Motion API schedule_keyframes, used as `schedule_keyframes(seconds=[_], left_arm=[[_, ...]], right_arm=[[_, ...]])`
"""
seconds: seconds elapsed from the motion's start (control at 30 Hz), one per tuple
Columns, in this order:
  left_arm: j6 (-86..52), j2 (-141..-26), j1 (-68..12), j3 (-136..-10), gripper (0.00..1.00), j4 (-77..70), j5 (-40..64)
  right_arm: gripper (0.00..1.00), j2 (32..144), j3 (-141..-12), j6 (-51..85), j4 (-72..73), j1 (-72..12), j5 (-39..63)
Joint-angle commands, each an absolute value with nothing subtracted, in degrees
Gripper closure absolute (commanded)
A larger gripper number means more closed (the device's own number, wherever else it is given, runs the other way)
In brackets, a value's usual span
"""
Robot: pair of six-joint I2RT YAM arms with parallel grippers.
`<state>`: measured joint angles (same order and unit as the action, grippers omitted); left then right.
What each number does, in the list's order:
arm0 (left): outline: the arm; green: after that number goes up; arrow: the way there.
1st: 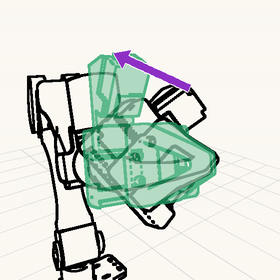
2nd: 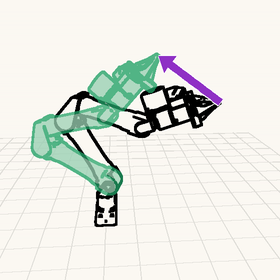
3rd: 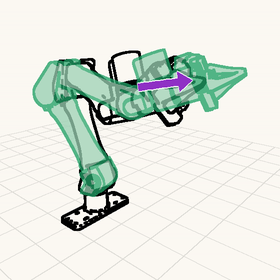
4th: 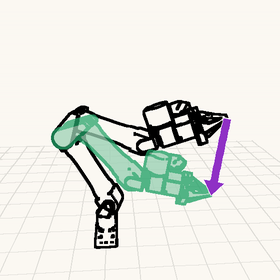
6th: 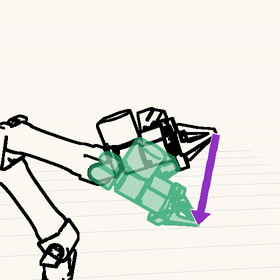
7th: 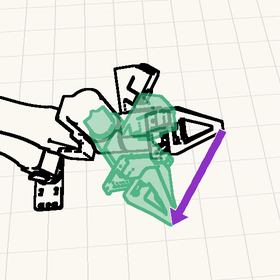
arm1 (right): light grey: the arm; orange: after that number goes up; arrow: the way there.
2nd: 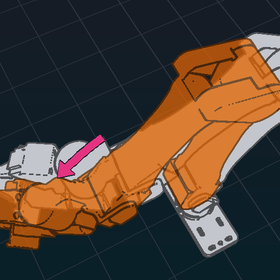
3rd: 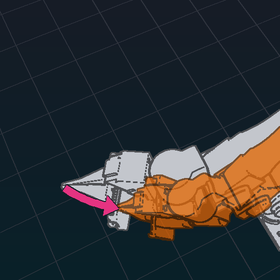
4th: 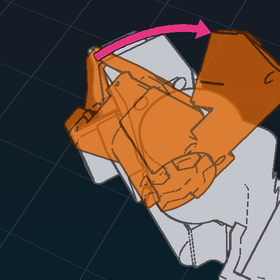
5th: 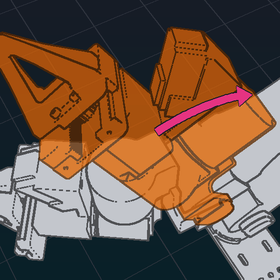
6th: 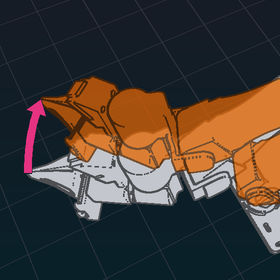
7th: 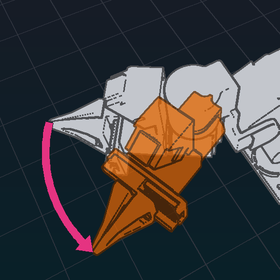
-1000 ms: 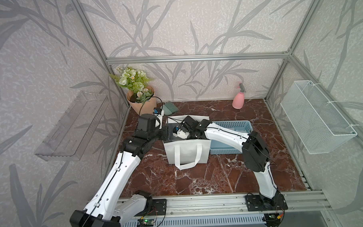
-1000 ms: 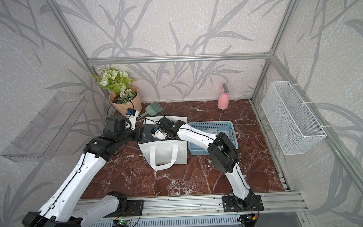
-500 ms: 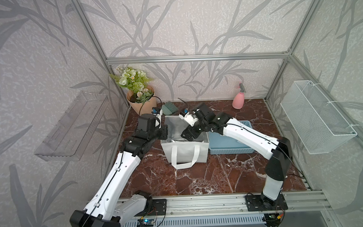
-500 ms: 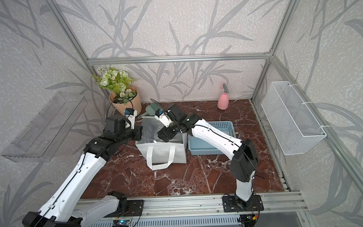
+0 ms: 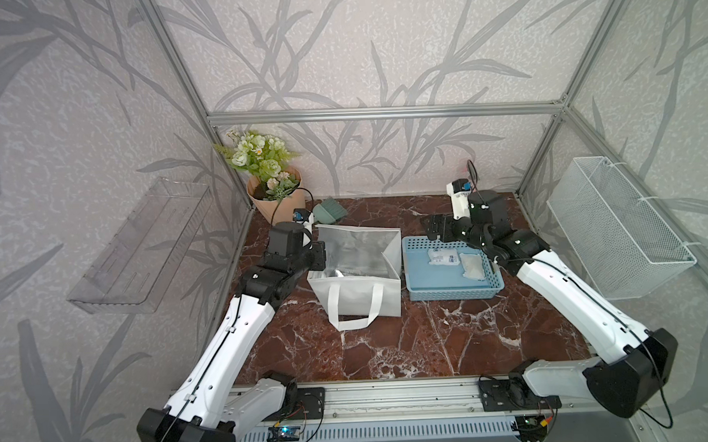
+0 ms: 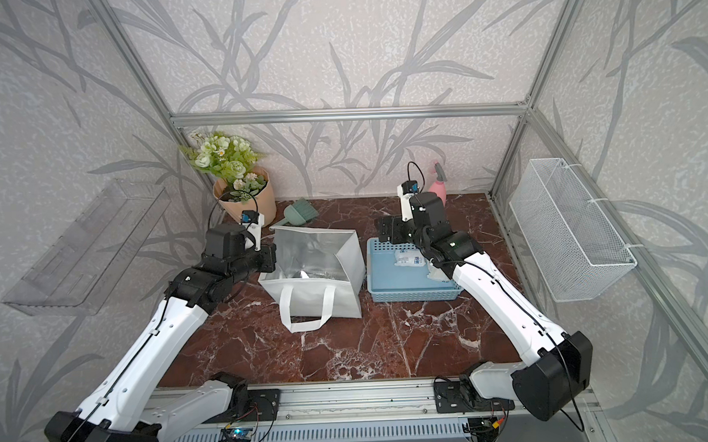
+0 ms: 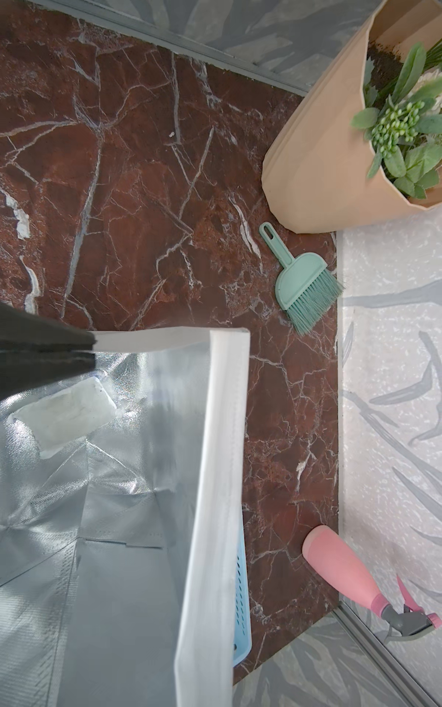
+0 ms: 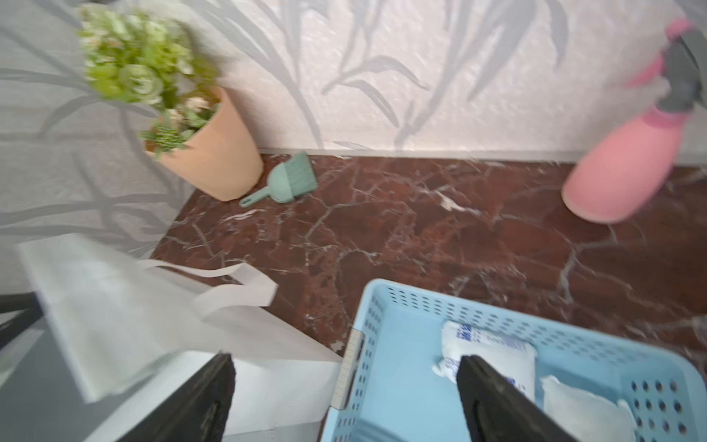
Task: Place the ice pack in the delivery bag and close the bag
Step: Pick up the ice pack from the bin.
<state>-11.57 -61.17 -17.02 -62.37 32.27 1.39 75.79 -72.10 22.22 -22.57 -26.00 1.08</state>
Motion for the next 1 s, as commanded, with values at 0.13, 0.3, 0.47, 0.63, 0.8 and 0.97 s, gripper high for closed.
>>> schedule_keyframes(seconds=[0.13,0.3,0.47,0.63,0.8,0.97], left_arm=[[-11.88,-59.8,-16.8,-62.16,1.0,31.07,1.67],[-11.99,-59.06,-16.79,-61.95,1.0,31.29,1.86],[-11.79,-58.9,-16.79,-61.99,1.0,31.59,1.76],[-11.6,-59.07,-16.79,-62.09,1.0,31.55,1.89],[-11.43,-59.5,-16.79,-62.29,1.0,31.45,2.22],[-11.3,-59.59,-16.79,-62.53,1.0,31.74,2.02]], right_arm=[[0.07,82.08,-64.85,31.01,-28.19,-17.99,-5.43],[0.07,88.67,-63.82,28.24,-29.23,-14.5,-8.33],[0.07,94.8,-65.65,27.59,-31.55,-11.68,-9.93],[0.07,101.8,-66.98,26.42,-32.27,-9.66,-8.12],[0.08,107.56,-68.86,26.01,-32.43,-9.67,-6.78],[0.15,109.85,-68.81,26.37,-31.1,-10.02,-4.26]])
